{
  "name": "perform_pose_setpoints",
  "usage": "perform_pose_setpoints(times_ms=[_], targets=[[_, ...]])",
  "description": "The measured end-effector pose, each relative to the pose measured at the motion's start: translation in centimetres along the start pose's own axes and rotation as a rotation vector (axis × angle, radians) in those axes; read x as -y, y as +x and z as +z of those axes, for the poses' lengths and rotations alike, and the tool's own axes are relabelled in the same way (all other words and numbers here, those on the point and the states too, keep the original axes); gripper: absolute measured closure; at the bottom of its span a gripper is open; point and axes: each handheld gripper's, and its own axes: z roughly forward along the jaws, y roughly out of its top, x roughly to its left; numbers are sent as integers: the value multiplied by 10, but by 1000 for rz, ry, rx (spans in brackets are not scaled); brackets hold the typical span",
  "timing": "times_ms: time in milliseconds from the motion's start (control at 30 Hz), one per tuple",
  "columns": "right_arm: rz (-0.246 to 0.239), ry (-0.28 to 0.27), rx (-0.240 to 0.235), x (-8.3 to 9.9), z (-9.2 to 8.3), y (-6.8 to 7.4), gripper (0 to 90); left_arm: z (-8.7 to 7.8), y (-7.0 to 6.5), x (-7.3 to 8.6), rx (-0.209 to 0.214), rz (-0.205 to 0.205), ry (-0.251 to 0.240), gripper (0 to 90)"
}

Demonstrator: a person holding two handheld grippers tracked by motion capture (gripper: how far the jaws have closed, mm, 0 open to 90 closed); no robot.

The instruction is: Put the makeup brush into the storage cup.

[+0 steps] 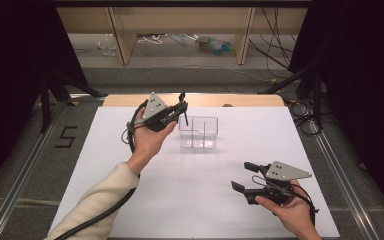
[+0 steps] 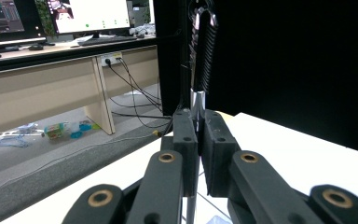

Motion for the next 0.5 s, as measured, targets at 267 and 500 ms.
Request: perform_pose_setpoints(times_ms=[267, 500], targets=[[-2, 3, 1, 0, 0, 0, 229, 1, 1, 1, -4, 1, 1, 852], [-3, 4, -1, 0, 0, 0, 229, 3, 2, 1, -2, 4, 3, 852]])
